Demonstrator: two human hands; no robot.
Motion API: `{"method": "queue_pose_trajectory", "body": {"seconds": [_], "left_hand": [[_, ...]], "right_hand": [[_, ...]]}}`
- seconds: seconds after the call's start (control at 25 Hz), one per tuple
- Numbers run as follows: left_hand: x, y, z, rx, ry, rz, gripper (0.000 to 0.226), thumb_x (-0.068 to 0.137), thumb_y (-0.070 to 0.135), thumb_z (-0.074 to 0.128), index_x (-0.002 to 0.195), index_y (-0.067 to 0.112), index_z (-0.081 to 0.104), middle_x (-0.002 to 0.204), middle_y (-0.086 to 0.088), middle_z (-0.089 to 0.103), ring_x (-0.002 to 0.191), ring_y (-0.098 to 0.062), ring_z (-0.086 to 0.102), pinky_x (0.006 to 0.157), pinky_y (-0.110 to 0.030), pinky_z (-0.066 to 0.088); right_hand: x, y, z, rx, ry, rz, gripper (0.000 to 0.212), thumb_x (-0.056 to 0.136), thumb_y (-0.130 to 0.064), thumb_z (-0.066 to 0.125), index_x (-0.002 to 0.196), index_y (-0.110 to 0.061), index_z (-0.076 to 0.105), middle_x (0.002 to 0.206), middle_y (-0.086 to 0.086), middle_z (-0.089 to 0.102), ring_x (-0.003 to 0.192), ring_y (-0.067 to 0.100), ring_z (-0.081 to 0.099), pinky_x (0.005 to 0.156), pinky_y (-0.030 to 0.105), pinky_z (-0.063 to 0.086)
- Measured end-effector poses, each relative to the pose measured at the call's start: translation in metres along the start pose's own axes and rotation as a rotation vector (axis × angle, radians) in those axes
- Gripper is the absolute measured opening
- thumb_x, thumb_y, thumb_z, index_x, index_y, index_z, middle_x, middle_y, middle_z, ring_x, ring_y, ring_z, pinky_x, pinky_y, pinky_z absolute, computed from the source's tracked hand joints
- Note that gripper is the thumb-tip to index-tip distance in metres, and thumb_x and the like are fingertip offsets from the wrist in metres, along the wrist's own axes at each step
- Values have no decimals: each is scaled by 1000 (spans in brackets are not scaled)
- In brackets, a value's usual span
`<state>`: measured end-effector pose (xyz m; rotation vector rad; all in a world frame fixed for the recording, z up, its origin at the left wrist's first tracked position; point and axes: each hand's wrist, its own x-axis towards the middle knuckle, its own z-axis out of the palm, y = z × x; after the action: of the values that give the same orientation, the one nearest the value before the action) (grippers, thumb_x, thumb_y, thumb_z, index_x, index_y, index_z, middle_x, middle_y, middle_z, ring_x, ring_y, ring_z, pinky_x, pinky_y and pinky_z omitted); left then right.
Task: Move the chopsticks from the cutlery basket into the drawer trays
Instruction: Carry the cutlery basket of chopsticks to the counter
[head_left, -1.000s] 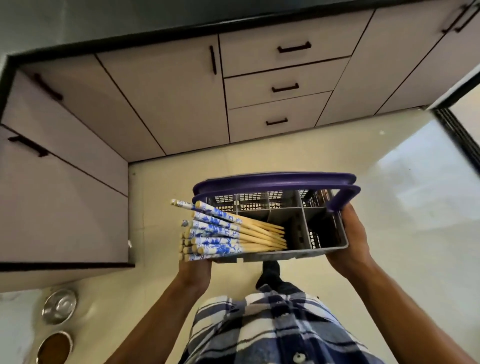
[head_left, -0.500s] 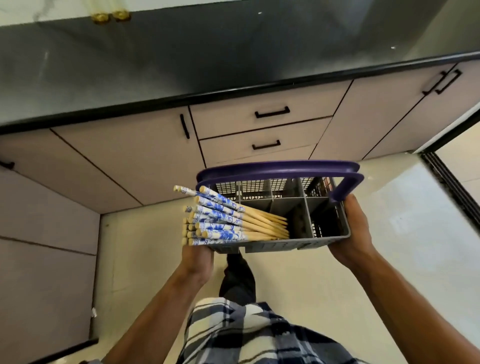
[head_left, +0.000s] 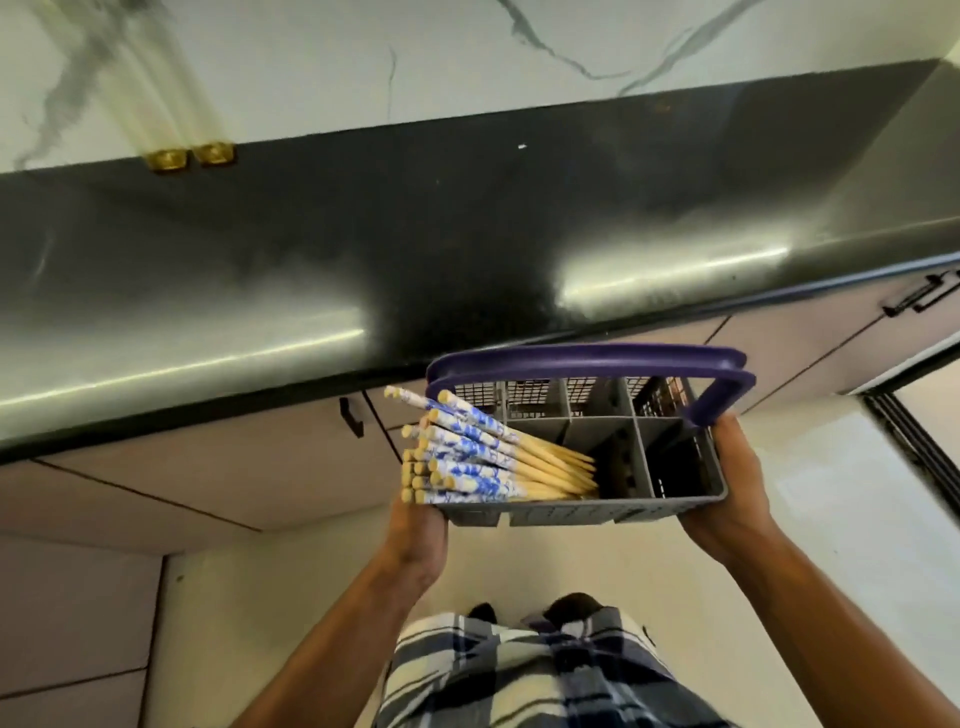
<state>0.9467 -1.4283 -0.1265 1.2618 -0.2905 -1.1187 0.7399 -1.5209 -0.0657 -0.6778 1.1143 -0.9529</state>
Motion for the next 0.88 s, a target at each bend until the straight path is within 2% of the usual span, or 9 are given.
{"method": "queue_pose_trajectory", "body": {"seconds": [0.12, 0.2, 0.24, 0.32, 0.4, 0.48, 0.6, 0.72, 0.88], "left_hand": [[47, 26, 25, 22, 8, 31, 31, 104, 12, 27, 99, 23, 55, 96, 7, 67, 82, -5, 64, 73, -21, 56], [85, 36, 39, 37, 13, 73, 12, 98, 20, 45, 100, 21, 56, 95, 7, 69, 82, -7, 66, 69, -19, 58], [101, 43, 47, 42, 15, 94, 14, 90, 24, 49, 100, 21, 57, 94, 6, 71, 81, -6, 69, 70, -20, 58], [140, 52, 68, 20, 21, 105, 19, 91, 28, 46, 102, 19, 58, 104, -3, 69, 87, -10, 69, 80, -30, 57], [174, 61, 89, -4, 66, 89, 27, 103, 23, 30, 105, 18, 56, 113, -9, 63, 98, -19, 63, 90, -38, 51], [208, 72, 115, -30, 87, 64, 37, 104, 22, 19, 112, 15, 55, 114, -9, 62, 102, -22, 60, 88, -35, 51], [257, 84, 142, -105, 106, 6, 43, 105, 30, 18, 113, 13, 57, 110, -7, 65, 92, -15, 65, 74, -27, 59], [305, 95, 161, -169, 101, -60, 53, 104, 37, 16, 127, 5, 52, 118, -14, 62, 95, -20, 64, 78, -33, 54], [348, 103, 169, -180, 82, -33, 53, 104, 38, 13, 115, 9, 56, 113, -10, 64, 91, -17, 70, 77, -32, 58]], "right_hand": [[57, -21, 20, -10, -9, 17, 32, 103, -34, 34, 84, -18, 54, 61, -4, 69, 60, 9, 69, 72, 35, 47], [99, -36, 31, 0, -41, 17, 31, 102, -34, 37, 85, -18, 56, 63, -3, 69, 64, 11, 69, 73, 35, 48], [119, -44, 37, 8, -59, 17, 30, 102, -35, 38, 87, -18, 58, 64, -2, 69, 67, 13, 69, 73, 35, 49], [168, -61, 46, 2, -121, 31, 29, 101, -37, 40, 92, -19, 61, 71, -1, 71, 78, 18, 67, 74, 36, 49], [213, -82, 57, -40, -134, 64, 31, 100, -40, 42, 92, -19, 64, 75, 1, 73, 81, 20, 68, 76, 38, 50], [258, -101, 66, -73, -160, 107, 35, 100, -41, 42, 89, -17, 66, 77, 3, 75, 80, 20, 70, 78, 40, 50], [317, -125, 83, -112, -176, 126, 39, 101, -42, 40, 89, -16, 66, 81, 5, 76, 83, 21, 70, 82, 42, 51], [369, -140, 101, -138, -202, 159, 45, 101, -46, 37, 89, -15, 67, 77, 4, 77, 83, 21, 69, 80, 40, 52], [415, -146, 119, -132, -217, 169, 49, 101, -47, 37, 80, -18, 71, 74, 3, 76, 79, 20, 69, 78, 39, 51]]}}
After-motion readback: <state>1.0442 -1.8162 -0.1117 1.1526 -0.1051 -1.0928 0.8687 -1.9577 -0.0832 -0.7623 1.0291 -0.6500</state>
